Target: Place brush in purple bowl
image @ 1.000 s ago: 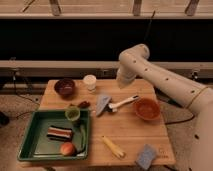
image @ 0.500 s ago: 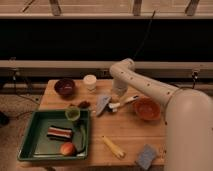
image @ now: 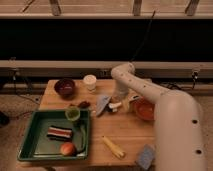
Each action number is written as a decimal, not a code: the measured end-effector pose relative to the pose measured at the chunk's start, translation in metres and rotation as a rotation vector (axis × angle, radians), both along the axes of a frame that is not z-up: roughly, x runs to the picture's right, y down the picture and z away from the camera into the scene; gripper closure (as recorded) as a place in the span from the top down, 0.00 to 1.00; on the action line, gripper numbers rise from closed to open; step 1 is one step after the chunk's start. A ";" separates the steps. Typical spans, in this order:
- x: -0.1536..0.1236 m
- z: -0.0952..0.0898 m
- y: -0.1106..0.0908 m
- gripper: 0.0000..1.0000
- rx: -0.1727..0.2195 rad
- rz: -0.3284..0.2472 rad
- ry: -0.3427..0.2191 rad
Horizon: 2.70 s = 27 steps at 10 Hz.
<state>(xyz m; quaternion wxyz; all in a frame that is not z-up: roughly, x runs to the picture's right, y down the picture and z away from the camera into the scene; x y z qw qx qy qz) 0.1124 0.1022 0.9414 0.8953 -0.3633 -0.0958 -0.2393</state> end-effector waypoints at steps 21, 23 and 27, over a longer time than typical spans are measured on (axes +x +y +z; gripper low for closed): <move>0.025 -0.024 -0.033 0.80 0.037 0.072 -0.007; 0.023 -0.021 -0.030 0.80 0.031 0.066 -0.007; 0.022 -0.012 -0.018 0.80 0.012 0.062 -0.001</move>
